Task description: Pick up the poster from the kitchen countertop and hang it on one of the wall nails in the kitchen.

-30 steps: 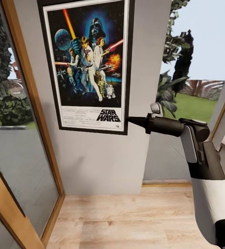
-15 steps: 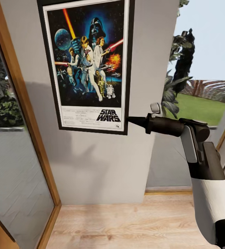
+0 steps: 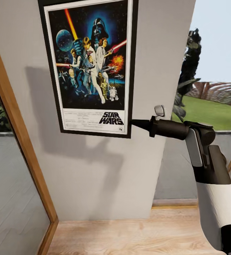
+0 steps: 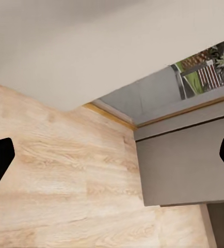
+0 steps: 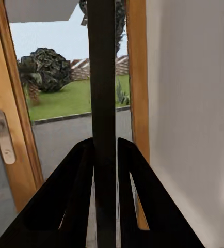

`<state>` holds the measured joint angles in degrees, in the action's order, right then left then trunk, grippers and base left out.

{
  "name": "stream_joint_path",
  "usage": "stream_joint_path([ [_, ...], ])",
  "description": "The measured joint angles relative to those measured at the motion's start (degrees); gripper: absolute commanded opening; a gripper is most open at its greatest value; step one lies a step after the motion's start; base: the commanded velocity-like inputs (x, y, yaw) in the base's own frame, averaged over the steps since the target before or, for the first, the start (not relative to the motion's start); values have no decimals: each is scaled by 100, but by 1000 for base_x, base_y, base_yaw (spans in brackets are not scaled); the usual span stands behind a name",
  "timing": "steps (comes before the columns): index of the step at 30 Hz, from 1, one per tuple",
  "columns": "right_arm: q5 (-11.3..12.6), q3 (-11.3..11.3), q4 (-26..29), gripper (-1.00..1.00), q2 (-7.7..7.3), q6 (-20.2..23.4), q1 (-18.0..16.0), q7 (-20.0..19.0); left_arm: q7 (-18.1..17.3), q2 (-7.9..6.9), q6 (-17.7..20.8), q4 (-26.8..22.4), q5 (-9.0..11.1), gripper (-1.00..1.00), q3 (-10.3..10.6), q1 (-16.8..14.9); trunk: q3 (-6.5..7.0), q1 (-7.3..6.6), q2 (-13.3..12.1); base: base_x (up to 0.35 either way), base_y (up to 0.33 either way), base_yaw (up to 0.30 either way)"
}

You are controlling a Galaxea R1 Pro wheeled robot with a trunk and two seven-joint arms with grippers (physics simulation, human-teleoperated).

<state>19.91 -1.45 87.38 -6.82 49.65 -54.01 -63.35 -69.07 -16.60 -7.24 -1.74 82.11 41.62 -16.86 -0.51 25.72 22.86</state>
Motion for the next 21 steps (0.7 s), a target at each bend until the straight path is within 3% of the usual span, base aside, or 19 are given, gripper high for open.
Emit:
stream_joint_path([
  [21, -3, 1, 0, -100, 0, -2, 0, 0, 0, 0, 1, 0, 0, 100, -2, 0, 0, 1, -1, 328, 0, 0],
])
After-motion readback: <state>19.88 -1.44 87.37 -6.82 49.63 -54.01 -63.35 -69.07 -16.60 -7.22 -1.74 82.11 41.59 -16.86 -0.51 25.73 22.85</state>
